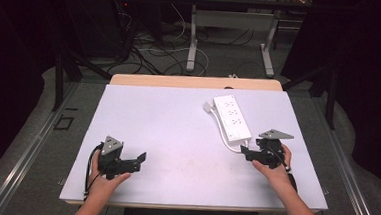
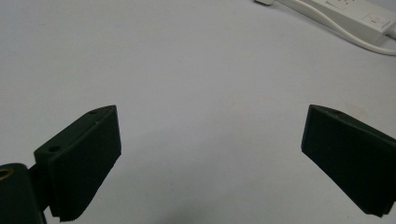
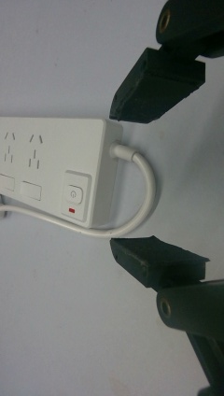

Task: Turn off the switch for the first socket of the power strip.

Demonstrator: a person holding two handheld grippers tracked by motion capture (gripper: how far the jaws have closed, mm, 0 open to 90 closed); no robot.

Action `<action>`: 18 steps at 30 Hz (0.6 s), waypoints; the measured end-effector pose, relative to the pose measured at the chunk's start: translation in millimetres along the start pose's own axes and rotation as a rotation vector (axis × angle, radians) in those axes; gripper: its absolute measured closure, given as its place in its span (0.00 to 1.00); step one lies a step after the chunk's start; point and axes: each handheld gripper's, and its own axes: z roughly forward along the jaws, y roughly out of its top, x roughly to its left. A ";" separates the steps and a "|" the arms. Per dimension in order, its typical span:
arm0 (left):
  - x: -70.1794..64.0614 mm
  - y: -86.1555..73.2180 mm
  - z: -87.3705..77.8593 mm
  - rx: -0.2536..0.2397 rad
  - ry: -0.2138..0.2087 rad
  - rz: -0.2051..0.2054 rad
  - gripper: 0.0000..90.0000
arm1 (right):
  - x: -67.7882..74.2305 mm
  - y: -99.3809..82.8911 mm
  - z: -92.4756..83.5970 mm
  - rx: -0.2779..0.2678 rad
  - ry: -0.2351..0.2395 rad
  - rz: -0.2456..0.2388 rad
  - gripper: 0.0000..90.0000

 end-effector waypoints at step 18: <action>-0.2 0.0 0.2 0.006 -0.001 0.003 0.05 | -8.0 11.3 2.3 0.026 0.015 0.021 0.34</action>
